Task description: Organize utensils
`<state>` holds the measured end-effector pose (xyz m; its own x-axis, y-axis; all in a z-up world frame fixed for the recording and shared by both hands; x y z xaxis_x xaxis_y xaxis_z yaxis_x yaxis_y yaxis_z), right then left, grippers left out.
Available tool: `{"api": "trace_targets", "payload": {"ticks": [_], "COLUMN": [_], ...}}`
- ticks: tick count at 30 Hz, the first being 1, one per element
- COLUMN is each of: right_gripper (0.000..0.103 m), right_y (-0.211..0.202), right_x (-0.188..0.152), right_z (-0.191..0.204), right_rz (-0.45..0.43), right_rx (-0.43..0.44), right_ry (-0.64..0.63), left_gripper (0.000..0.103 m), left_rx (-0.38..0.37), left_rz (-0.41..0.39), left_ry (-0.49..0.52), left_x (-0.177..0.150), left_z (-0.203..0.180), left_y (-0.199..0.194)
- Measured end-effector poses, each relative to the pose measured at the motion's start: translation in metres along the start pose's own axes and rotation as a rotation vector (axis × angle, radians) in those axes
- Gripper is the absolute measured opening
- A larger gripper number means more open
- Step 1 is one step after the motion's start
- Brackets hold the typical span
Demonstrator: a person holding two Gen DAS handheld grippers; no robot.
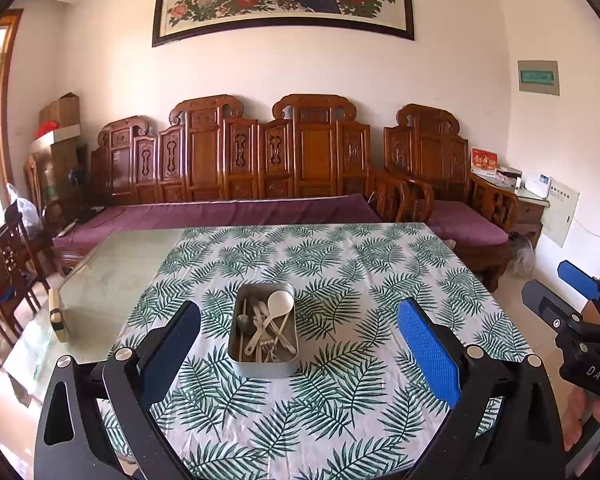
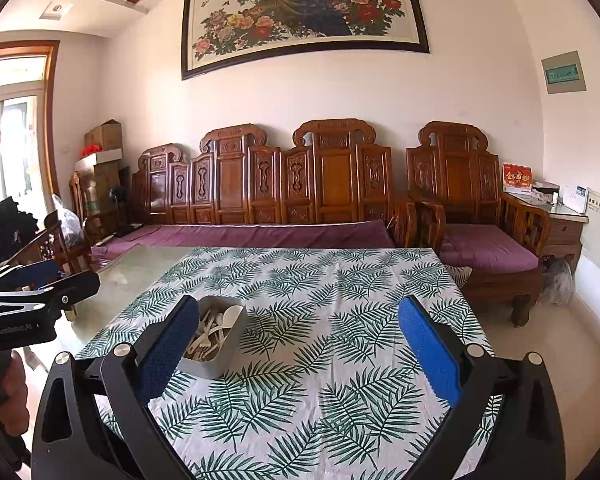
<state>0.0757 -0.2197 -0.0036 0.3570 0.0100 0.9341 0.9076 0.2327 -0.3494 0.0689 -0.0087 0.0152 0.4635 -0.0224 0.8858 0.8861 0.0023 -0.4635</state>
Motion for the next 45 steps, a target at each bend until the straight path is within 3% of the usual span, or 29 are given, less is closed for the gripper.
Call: {"api": "trace_targets", "payload": {"ticks": [45], "right_gripper": [0.1], "right_y": [-0.0005], "right_x": [-0.001], "right_z": [0.002], "right_rz": [-0.003], "right_rx": [-0.001], "right_ry": [0.0], "left_gripper": [0.095], "left_rx": [-0.002], "left_rz": [-0.013], "left_ry": [-0.007], "left_x": [0.0031], "left_z": [-0.0001], "left_y": [-0.0045]}}
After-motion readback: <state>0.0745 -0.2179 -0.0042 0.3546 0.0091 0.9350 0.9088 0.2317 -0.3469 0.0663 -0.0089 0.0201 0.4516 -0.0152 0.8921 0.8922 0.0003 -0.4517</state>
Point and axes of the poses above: each gripper's, at about its wrist camera, not at the fingertips, and y roughly the way its jaws point, z to its left, x to its top, the point moved 3 cm from there along y, roughly the way its jaws point, and after that the axes turned 2 degrees about x, right-handed, at the moved point
